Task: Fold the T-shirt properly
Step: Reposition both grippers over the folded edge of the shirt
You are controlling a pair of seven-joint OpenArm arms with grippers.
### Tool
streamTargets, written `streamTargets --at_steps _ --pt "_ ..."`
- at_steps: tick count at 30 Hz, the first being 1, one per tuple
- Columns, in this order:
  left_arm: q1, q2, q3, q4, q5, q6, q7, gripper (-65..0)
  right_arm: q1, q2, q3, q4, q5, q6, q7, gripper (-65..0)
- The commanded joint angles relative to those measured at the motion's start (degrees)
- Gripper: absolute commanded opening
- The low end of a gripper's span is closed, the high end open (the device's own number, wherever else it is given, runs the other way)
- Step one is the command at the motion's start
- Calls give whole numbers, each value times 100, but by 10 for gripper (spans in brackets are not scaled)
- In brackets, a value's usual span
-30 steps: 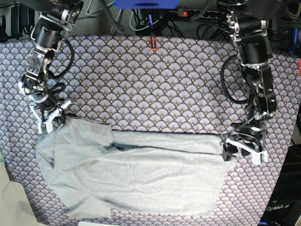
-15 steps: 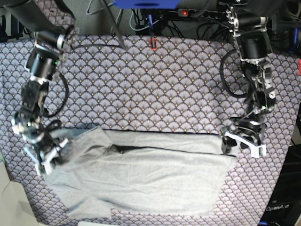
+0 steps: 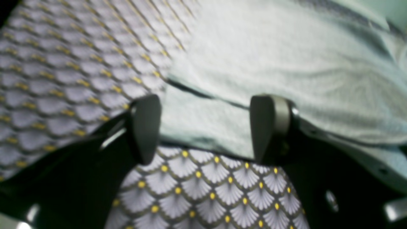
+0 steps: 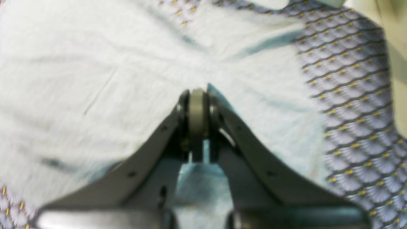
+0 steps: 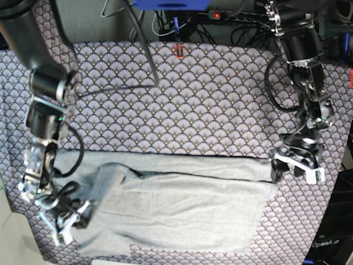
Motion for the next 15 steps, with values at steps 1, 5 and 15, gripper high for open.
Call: streamTargets --at_steps 1,5,15 --pt "-85 -40 -10 205 -64 -53 -18 -219 312 42 -6 -16 89 -15 267 -650" --pt "152 -22 -247 486 -64 -79 140 -219 655 121 -6 -465 80 -23 443 -650" --pt "653 -31 -414 890 -64 -79 158 -219 875 173 -6 -895 89 -296 848 -635"
